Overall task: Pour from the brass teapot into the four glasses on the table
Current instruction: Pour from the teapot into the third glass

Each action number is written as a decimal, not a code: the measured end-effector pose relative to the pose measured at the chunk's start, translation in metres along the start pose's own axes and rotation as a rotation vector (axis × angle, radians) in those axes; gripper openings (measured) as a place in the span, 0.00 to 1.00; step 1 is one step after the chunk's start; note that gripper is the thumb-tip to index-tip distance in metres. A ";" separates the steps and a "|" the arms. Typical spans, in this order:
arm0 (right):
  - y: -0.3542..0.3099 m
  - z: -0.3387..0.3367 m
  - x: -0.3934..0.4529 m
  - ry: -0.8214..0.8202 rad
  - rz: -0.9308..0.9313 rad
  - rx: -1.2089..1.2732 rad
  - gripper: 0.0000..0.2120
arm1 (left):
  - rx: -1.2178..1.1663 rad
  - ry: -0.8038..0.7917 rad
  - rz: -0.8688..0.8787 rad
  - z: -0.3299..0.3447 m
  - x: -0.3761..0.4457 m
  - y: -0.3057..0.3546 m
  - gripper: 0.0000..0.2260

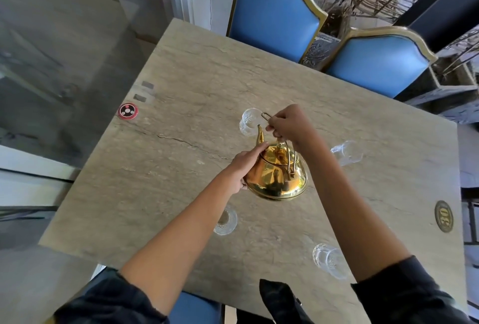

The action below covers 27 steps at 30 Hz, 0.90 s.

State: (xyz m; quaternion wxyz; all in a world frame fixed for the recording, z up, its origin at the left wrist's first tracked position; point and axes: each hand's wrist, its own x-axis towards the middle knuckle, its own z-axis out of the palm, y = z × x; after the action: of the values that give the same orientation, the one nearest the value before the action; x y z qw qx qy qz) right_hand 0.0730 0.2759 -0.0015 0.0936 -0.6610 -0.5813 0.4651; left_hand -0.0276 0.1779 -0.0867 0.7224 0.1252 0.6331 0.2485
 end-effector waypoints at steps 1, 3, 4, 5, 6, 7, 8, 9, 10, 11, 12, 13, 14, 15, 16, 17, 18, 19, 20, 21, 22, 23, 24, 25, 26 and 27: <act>-0.001 -0.001 0.000 0.000 0.000 -0.006 0.10 | 0.001 0.002 0.001 0.000 0.001 0.000 0.33; -0.002 -0.002 -0.001 -0.002 0.000 -0.015 0.10 | 0.006 0.005 -0.002 0.001 0.003 -0.001 0.34; -0.003 -0.003 -0.001 -0.005 0.002 -0.016 0.10 | 0.008 0.004 -0.003 0.002 0.003 -0.001 0.35; -0.004 -0.004 -0.002 -0.007 0.003 -0.016 0.10 | 0.008 0.002 -0.002 0.003 0.003 -0.001 0.35; -0.005 -0.004 -0.003 -0.008 0.001 -0.017 0.10 | 0.006 0.000 -0.002 0.003 0.003 0.000 0.35; -0.005 -0.005 -0.004 -0.007 0.000 -0.016 0.10 | 0.003 -0.001 -0.004 0.004 0.002 0.000 0.35; -0.006 -0.005 -0.005 -0.008 -0.001 -0.011 0.10 | 0.001 0.000 -0.006 0.004 0.002 0.001 0.35; -0.007 -0.006 -0.005 -0.009 0.001 -0.006 0.10 | -0.002 -0.002 -0.009 0.005 0.002 0.001 0.35; -0.007 -0.006 -0.006 -0.011 0.003 -0.005 0.10 | -0.004 -0.004 -0.012 0.005 0.002 0.001 0.35; -0.008 -0.007 -0.006 -0.014 0.004 -0.006 0.10 | -0.004 -0.006 -0.014 0.006 0.001 0.000 0.36; -0.008 -0.007 -0.006 -0.016 0.006 -0.010 0.10 | -0.004 -0.008 -0.016 0.007 0.001 0.001 0.36; -0.008 -0.008 -0.006 -0.017 0.008 -0.014 0.10 | -0.005 -0.009 -0.017 0.007 0.001 0.000 0.37; -0.009 -0.008 -0.006 -0.019 0.011 -0.019 0.10 | -0.007 -0.009 -0.017 0.008 0.001 0.001 0.37; -0.009 -0.009 -0.006 -0.021 0.012 -0.025 0.10 | -0.009 -0.010 -0.016 0.008 0.000 0.001 0.37; -0.009 -0.010 -0.007 -0.022 0.011 -0.030 0.11 | -0.010 -0.011 -0.015 0.009 -0.001 0.001 0.37; -0.009 -0.010 -0.007 -0.023 0.007 -0.036 0.10 | -0.009 -0.012 -0.014 0.009 -0.001 0.001 0.37; -0.010 -0.011 -0.007 -0.022 0.002 -0.041 0.10 | -0.007 -0.015 -0.013 0.009 -0.001 0.002 0.37; -0.010 -0.012 -0.007 -0.017 -0.003 -0.047 0.09 | -0.006 -0.018 -0.013 0.010 -0.001 0.002 0.37; -0.010 -0.012 -0.007 -0.014 -0.007 -0.054 0.09 | -0.004 -0.020 -0.010 0.010 -0.002 0.002 0.37; -0.010 -0.013 -0.006 -0.013 -0.009 -0.060 0.09 | -0.002 -0.022 -0.006 0.010 -0.003 0.003 0.36; -0.011 -0.013 -0.006 -0.014 -0.010 -0.065 0.09 | -0.002 -0.022 -0.005 0.010 -0.004 0.003 0.36; -0.011 -0.013 -0.005 -0.014 -0.008 -0.069 0.09 | -0.003 -0.022 -0.006 0.011 -0.004 0.003 0.36; -0.011 -0.014 -0.005 -0.013 -0.005 -0.072 0.09 | -0.003 -0.022 -0.008 0.011 -0.004 0.004 0.36; -0.011 -0.014 -0.005 -0.012 -0.004 -0.075 0.09 | -0.003 -0.020 -0.009 0.011 -0.005 0.004 0.36; -0.011 -0.014 -0.005 -0.014 -0.001 -0.078 0.09 | -0.003 -0.018 -0.008 0.011 -0.006 0.004 0.36; -0.011 -0.014 -0.005 -0.017 0.000 -0.079 0.09 | -0.004 -0.014 -0.006 0.011 -0.006 0.004 0.35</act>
State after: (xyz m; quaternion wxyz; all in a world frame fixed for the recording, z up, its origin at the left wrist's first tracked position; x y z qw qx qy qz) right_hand 0.0758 0.2809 0.0157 0.0624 -0.6605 -0.6000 0.4471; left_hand -0.0177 0.1797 -0.0771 0.7279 0.1233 0.6278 0.2467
